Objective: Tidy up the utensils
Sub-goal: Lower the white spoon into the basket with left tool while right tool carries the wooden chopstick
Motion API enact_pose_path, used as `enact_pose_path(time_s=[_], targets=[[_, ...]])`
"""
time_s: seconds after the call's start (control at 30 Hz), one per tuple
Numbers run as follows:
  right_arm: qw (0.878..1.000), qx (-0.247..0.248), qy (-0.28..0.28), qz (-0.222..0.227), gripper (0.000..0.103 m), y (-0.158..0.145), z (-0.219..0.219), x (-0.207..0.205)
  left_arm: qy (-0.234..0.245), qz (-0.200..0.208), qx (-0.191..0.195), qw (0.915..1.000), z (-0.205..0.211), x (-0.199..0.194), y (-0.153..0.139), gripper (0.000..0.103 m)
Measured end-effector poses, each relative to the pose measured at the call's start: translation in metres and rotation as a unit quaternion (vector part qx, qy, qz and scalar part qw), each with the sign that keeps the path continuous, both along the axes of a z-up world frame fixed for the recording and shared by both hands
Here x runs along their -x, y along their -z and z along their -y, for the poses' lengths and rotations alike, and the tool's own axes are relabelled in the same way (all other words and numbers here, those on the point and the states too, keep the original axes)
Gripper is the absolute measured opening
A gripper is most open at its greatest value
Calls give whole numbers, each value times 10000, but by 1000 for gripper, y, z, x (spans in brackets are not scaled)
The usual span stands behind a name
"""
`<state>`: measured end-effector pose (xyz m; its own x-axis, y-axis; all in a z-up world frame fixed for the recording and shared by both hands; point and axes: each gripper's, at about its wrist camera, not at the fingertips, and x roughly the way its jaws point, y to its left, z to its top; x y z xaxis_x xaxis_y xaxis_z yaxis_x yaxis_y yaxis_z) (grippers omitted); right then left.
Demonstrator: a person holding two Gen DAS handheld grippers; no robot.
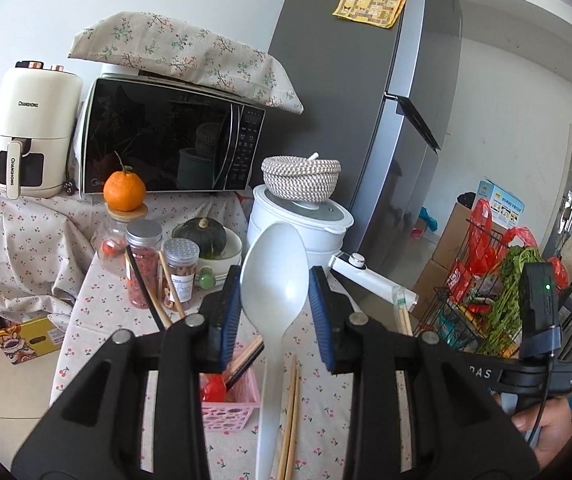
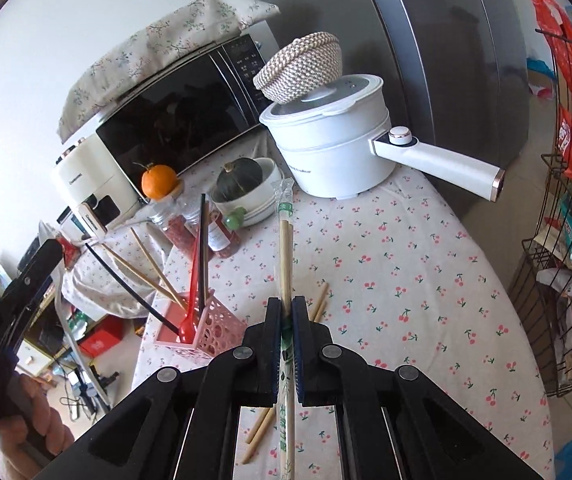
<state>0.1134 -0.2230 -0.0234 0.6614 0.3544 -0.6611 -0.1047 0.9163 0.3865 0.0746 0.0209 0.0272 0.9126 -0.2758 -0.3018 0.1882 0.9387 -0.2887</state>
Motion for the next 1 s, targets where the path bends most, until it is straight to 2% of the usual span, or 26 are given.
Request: enact_pose_path(time_s=[0.2,0.37,0.5,0.6,0.7,0.83,1.0], targets=[[9999,3,36,132,5,-1,1,-4,-406,415,31,9983,6,-27,13,35],[9999,36,76,138,5,4,2,-7,-705,504,-16,9962,14,-52,35,35],[9999,93,12,145,5,7,1,-9,-700,562,-59,9959,21,-60,48,35],[9997,120,30,202,5,6,1,-10,-725,525,-46,9960,22,-61,58,35],[9994,166,100,294,5,5,2,-10,-806,520,-191,9952,23,-57,69,35],[9992,147,97,367,5,2,0,-9,-811,248,-261,9961,22,-57,78,35],[9987,31,85,503,5,-4,-3,-3,-698,-6,-489,9964,22,-42,70,38]])
